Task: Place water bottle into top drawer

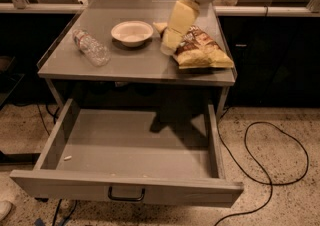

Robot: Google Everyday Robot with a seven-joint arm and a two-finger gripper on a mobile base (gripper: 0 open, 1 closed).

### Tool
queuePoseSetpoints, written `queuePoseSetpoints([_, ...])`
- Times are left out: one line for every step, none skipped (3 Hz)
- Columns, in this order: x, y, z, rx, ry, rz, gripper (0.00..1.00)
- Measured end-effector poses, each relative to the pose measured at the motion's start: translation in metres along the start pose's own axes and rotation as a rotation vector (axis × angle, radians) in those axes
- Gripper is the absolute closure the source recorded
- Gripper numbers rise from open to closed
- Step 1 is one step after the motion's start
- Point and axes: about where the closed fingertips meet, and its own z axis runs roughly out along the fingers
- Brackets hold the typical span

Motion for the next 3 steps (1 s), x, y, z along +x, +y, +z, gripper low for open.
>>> queuePoseSetpoints([-0.037,-0.013,0.004,0.017,-0.066,-0.023,0.0])
queuePoseSetpoints([-0.081,-0.026,0.028,-0.01,-0.068,-0.076,0.0])
queuePoseSetpoints([-0.081,-0.026,0.028,-0.01,-0.068,-0.076,0.0])
